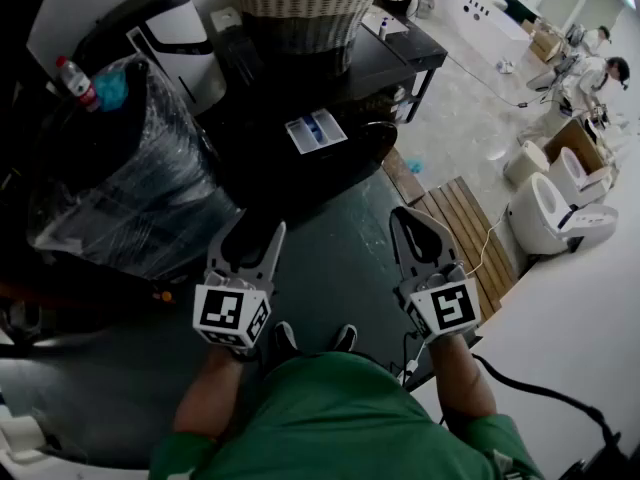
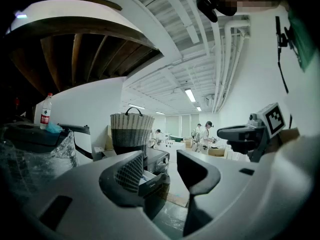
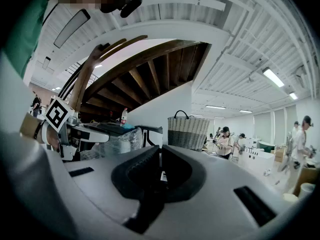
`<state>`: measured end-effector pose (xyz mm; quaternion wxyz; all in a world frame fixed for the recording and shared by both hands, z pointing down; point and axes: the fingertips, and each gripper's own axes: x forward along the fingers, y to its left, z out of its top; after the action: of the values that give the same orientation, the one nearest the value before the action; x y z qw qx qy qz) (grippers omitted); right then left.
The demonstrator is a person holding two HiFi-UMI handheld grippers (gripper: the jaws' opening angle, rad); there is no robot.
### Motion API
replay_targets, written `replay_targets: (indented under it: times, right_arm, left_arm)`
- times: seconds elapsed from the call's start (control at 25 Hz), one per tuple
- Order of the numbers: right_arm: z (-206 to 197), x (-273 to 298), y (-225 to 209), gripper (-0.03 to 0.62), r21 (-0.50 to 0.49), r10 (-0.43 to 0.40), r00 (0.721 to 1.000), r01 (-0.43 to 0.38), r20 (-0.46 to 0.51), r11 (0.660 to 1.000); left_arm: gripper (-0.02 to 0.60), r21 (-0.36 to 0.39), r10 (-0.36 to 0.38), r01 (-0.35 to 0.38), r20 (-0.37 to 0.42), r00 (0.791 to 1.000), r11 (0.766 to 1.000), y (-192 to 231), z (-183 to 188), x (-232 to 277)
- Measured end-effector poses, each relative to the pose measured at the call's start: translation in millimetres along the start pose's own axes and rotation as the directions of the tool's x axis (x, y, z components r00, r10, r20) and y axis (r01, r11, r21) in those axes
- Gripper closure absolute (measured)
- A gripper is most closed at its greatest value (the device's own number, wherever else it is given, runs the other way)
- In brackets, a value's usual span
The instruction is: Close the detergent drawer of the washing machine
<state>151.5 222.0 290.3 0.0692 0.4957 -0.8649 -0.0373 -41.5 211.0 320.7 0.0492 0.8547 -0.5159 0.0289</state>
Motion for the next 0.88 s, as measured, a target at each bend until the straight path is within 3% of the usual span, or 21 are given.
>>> replay_targets:
  times: [0.28, 0.56, 0.68, 0.88]
  right_arm:
    - [1.8, 9.2, 32.9, 0.557, -0.021, -0.025, 1.000, 0.025, -0.013, 0.999]
    - [1.5, 7.4, 26.9, 0.550, 0.032, -0.115, 0.993, 0.115, 0.002, 0.993]
    - [-1.3, 10.1, 22.8, 0.386, 0.049, -0.127, 0.992, 0.127, -0.004, 0.991]
    - [2.0, 13.2, 24.9, 0.373, 0.033, -0.156, 0.988, 0.156, -0.004, 0.987]
  left_arm:
    - [0.360, -0.013, -0.009, 0.009, -0.006, 1.000, 1.000, 31.2, -5.6, -19.0]
    - [0.360, -0.025, -0.011, 0.012, 0.014, 1.000, 1.000, 46.7, -0.6, -23.6]
    - [0.360, -0.031, 0.025, -0.024, 0.025, 0.999, 0.999, 67.0, 0.8, -25.9]
    - [0.360, -0.042, 0.060, -0.059, 0.029, 0.998, 0.997, 99.0, 0.7, -31.8]
